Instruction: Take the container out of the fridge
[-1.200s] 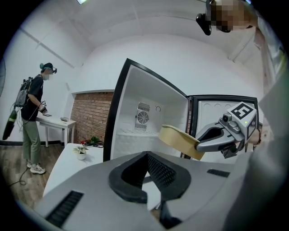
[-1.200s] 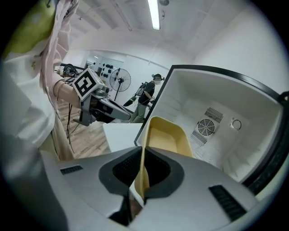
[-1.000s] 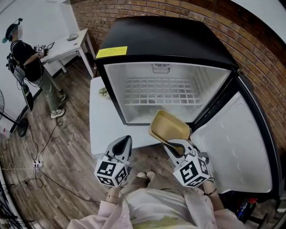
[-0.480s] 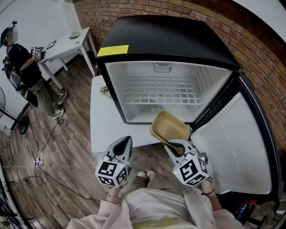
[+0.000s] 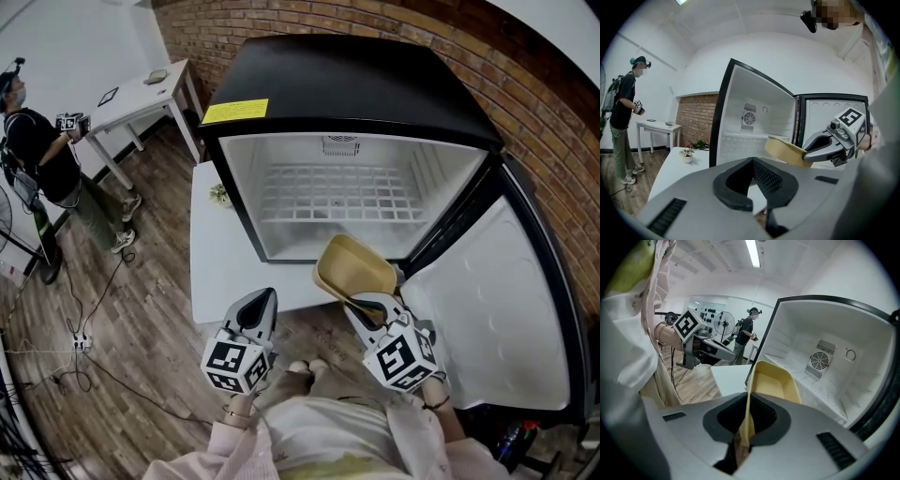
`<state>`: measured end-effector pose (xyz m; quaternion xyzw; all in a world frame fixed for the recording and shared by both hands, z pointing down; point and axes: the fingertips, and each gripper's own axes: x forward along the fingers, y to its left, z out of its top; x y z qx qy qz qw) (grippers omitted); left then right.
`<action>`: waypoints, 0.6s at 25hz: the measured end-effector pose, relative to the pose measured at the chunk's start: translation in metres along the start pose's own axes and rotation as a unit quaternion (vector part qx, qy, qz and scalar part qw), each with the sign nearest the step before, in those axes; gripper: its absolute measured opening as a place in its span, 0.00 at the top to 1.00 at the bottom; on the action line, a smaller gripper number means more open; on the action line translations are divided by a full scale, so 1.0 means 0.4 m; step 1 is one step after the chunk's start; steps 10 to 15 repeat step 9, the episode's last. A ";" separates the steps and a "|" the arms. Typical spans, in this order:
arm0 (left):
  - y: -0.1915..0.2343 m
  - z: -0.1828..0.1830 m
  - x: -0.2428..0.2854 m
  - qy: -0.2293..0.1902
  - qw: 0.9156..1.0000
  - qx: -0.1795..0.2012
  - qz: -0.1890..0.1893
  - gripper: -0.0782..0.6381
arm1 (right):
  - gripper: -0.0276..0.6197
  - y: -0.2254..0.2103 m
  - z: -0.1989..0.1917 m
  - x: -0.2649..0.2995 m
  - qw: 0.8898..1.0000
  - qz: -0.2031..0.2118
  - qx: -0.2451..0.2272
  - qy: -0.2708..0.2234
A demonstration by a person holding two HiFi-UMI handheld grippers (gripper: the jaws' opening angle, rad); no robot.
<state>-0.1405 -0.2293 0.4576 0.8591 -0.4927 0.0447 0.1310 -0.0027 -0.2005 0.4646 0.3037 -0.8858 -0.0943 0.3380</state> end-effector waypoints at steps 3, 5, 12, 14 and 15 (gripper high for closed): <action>-0.002 -0.006 -0.009 -0.001 1.000 0.000 0.001 0.90 | 0.92 0.011 -0.005 -0.005 1.000 0.001 -0.001 0.000; 0.001 -0.003 0.000 -0.002 1.000 -0.001 0.002 0.90 | 0.92 0.003 -0.005 -0.001 1.000 0.002 -0.001 0.000; 0.011 0.008 0.025 -0.001 1.000 -0.001 0.002 0.90 | 0.92 -0.021 -0.003 0.012 1.000 0.005 -0.001 -0.001; 0.011 0.008 0.025 -0.001 1.000 -0.001 0.002 0.90 | 0.92 -0.021 -0.003 0.012 1.000 0.005 -0.001 -0.001; 0.011 0.008 0.025 -0.001 1.000 -0.001 0.002 0.90 | 0.92 -0.021 -0.003 0.012 1.000 0.005 -0.001 -0.001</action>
